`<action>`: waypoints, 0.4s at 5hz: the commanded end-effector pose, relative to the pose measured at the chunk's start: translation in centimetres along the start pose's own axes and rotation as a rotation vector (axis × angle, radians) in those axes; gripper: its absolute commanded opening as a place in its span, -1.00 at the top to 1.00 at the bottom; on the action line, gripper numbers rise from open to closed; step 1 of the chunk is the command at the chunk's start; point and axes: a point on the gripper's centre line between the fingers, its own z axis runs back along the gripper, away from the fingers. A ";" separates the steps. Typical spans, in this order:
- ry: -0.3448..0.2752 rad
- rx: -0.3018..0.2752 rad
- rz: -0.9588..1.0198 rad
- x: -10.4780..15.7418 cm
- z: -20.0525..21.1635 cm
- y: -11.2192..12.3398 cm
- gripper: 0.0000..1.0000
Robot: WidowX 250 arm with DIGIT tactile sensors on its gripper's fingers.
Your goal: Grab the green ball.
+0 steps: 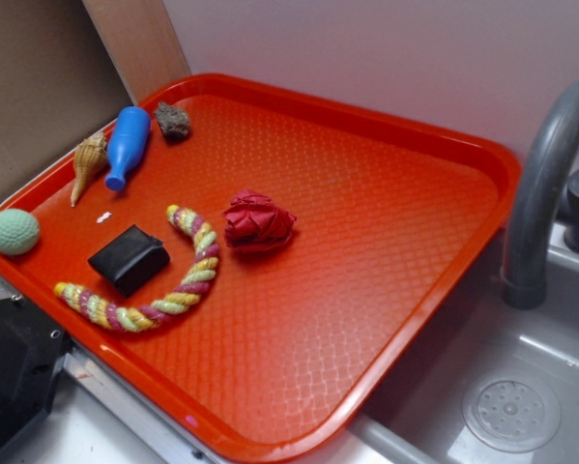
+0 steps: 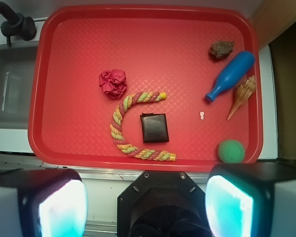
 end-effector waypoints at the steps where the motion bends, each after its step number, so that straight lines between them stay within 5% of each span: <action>1: 0.000 0.000 0.000 0.0 0.0 0.0 -1.00; 2: -0.004 0.092 -0.055 2.5 -5.1 4.9 -1.00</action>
